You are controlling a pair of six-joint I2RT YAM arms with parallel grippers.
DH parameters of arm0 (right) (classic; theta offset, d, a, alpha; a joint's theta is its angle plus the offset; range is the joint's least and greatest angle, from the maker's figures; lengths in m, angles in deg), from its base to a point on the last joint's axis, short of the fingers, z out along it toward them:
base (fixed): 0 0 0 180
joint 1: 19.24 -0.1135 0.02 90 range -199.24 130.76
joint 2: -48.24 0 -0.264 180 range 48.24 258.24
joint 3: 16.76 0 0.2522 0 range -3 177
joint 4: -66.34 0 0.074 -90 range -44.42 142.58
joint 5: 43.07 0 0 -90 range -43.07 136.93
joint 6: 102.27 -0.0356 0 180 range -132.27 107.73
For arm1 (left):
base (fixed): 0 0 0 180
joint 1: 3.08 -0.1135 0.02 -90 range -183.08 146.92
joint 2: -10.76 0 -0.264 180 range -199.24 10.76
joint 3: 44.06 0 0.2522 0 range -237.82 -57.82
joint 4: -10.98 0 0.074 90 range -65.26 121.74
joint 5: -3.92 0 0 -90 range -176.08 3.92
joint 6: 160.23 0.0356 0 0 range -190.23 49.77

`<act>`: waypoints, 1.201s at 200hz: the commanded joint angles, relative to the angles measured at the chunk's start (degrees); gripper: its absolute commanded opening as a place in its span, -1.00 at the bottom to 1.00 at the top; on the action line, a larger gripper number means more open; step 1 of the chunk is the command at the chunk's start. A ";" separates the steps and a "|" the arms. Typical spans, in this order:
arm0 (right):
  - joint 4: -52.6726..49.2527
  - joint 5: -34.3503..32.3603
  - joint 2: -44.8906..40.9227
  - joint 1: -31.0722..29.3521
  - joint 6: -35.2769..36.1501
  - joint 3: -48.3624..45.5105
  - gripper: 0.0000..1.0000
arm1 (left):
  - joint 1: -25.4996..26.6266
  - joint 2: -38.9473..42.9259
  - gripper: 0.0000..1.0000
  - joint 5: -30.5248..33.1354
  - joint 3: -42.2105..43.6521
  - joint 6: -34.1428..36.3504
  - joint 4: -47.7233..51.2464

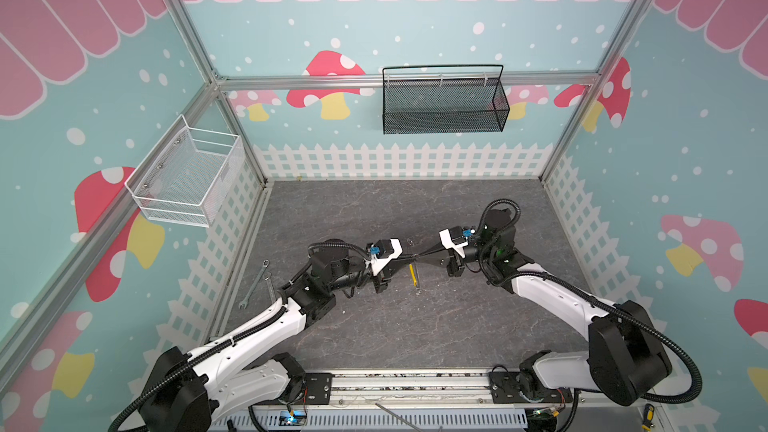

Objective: Put the keys on the keyring

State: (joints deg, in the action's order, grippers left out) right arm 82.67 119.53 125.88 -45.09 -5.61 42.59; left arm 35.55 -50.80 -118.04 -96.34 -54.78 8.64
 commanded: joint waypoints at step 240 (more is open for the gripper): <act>-3.04 -13.55 -3.64 -0.19 6.90 -3.79 -0.32 | 0.90 4.42 -1.00 5.42 2.62 5.72 0.71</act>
State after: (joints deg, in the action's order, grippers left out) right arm 80.59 109.04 123.46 -45.17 -0.47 39.66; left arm 36.16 -48.03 -113.83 -94.77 -50.28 9.56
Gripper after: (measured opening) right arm 0.343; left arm 0.050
